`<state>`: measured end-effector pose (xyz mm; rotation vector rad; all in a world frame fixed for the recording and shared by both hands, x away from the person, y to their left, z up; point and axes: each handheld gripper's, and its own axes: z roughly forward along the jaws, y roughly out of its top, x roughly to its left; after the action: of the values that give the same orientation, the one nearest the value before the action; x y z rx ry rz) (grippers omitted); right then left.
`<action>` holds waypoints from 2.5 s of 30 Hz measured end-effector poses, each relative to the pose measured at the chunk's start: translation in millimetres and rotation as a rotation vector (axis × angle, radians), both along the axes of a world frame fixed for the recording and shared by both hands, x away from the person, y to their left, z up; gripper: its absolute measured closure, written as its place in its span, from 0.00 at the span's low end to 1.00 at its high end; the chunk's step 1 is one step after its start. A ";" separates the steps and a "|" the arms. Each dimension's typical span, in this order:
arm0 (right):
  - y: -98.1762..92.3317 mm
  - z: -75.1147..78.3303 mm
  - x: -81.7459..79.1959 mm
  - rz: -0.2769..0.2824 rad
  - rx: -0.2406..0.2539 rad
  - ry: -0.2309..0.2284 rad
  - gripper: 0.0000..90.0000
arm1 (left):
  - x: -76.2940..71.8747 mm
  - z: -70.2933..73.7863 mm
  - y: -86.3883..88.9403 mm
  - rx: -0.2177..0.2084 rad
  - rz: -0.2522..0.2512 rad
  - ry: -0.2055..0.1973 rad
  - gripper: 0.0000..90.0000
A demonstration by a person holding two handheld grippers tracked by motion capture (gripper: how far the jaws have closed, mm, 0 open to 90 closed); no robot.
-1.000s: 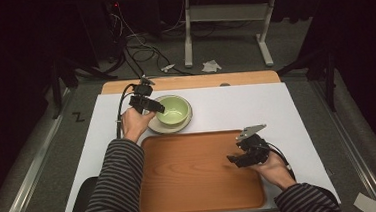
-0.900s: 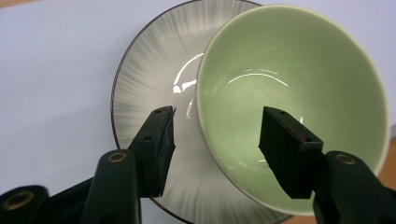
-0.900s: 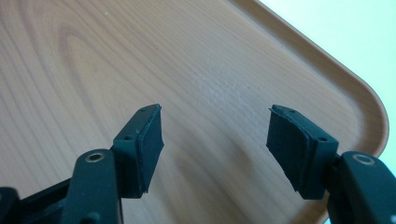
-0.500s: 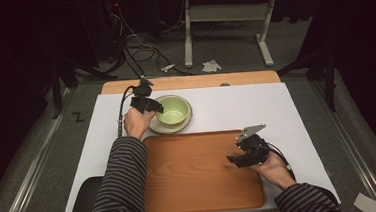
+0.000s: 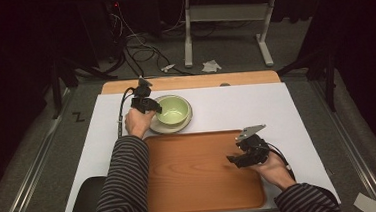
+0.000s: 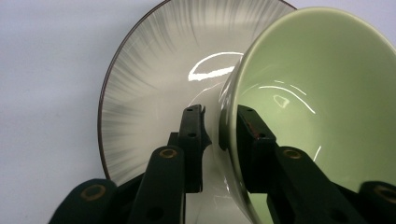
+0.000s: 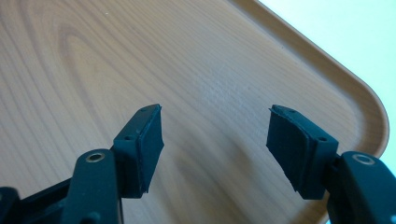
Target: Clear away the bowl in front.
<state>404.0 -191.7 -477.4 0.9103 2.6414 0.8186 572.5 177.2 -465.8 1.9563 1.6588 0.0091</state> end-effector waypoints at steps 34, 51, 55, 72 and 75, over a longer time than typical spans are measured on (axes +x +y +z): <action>0.3 -0.5 0.1 0.000 -0.002 0.006 0.41 | 2.3 -2.4 8.7 0.012 0.031 0.018 0.93; 0.8 0.2 -0.8 -0.002 -0.007 0.003 0.41 | -3.6 9.2 14.1 -0.011 0.021 -0.005 0.93; 0.8 0.1 -0.8 -0.002 -0.007 0.003 0.41 | -7.6 15.1 16.0 -0.011 0.009 -0.017 0.93; 1.0 0.3 -1.3 -0.002 0.000 0.000 0.41 | -21.9 36.0 18.2 -0.039 -0.039 -0.053 0.93; 0.7 0.4 -1.2 -0.003 0.002 0.001 0.41 | -26.4 40.7 15.9 -0.038 -0.062 -0.055 0.93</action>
<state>402.8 -191.0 -477.0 0.9155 2.6401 0.8199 546.1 193.1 -425.1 1.9608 1.5512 0.0074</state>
